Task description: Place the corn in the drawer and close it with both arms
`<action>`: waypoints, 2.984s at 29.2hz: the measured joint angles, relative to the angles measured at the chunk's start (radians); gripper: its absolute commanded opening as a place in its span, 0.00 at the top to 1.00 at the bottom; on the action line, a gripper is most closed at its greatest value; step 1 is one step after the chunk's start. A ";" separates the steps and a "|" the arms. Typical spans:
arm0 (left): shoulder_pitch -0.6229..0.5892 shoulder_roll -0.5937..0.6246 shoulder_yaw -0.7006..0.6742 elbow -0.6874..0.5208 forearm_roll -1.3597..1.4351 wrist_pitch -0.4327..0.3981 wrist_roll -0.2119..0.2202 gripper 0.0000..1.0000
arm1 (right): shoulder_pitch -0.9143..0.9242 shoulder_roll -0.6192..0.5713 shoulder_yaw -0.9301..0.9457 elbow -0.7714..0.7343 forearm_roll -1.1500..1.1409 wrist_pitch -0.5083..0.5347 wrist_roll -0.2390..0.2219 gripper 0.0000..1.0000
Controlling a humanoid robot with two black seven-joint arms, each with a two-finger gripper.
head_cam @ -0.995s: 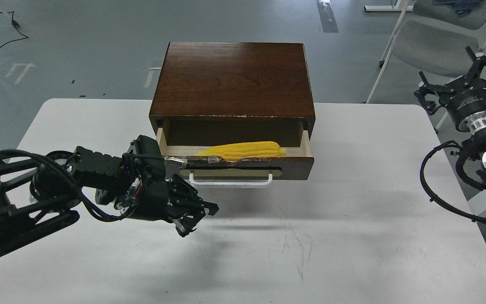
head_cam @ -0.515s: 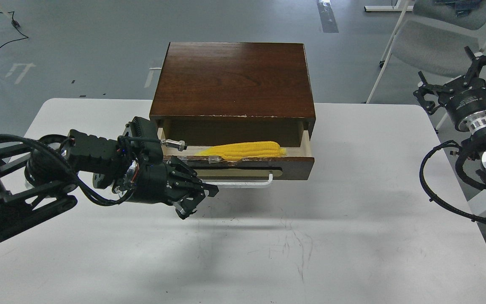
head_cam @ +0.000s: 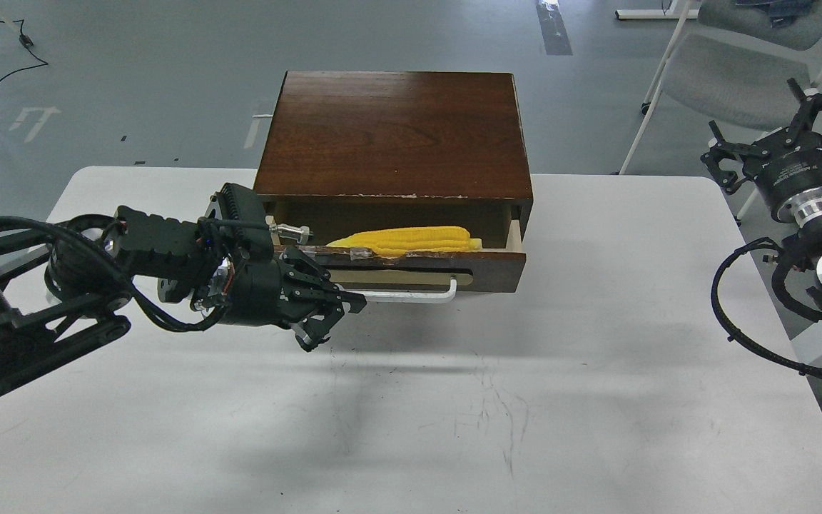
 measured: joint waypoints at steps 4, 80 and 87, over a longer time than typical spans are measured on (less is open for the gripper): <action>-0.007 -0.013 0.002 0.008 0.021 0.000 0.002 1.00 | 0.002 0.000 0.000 0.000 0.000 0.000 0.000 0.00; -0.046 0.077 -0.224 0.300 -1.435 -0.001 -0.093 0.37 | 0.048 -0.008 0.026 0.000 -0.005 0.000 0.017 0.00; -0.059 -0.009 -0.339 0.607 -1.798 0.000 -0.093 0.13 | 0.090 -0.003 0.049 -0.016 -0.005 0.000 0.018 0.00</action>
